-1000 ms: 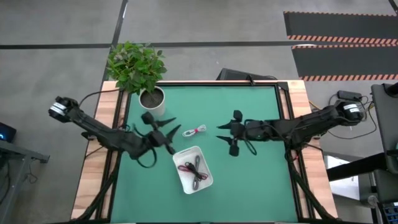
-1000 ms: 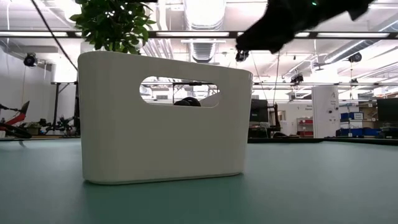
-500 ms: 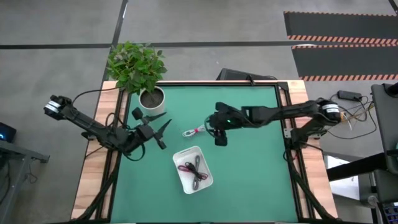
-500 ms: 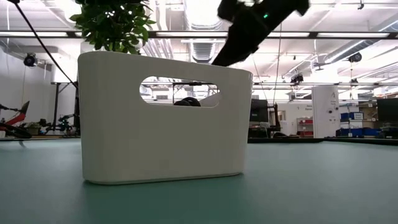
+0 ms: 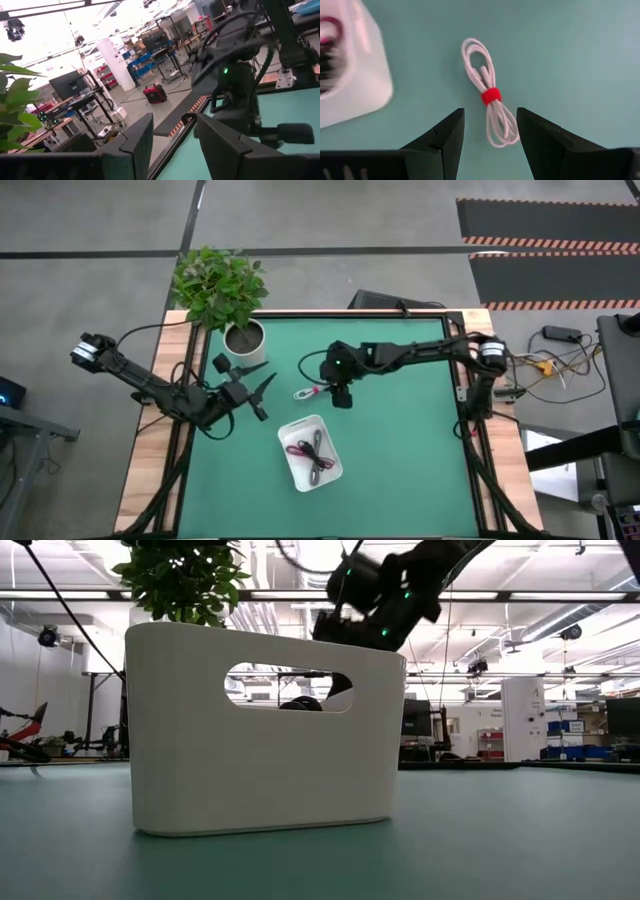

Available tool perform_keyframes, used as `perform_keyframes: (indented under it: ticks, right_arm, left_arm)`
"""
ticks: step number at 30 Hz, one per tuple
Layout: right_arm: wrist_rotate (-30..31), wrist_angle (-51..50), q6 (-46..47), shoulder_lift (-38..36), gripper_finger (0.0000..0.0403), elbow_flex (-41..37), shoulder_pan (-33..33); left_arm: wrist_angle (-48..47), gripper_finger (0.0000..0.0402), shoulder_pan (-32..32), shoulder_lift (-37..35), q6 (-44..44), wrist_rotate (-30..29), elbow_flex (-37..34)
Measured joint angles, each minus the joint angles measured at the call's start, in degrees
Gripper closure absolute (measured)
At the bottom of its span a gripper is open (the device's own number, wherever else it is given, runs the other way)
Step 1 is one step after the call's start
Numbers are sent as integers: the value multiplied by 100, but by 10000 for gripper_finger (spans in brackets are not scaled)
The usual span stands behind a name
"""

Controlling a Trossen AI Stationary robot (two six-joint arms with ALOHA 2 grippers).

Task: Pick and place USB-C Cables
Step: Put the white charger cable into the white bin

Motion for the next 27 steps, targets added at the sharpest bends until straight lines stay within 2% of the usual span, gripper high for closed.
perform_keyframes:
  ticks: [7, 14, 27]
  right_arm:
    - [-518, -9, -92, 515, 226, 298, -125]
    - [-437, -13, -341, 690, 199, 433, -122]
    - [-387, 4, -348, 712, 197, 351, -118]
  left_arm:
    - [46, 263, 0, -16, 196, 1, 2]
    - [43, 263, 0, -14, 196, 0, 2]
    - [39, 263, 0, -9, 196, 1, 2]
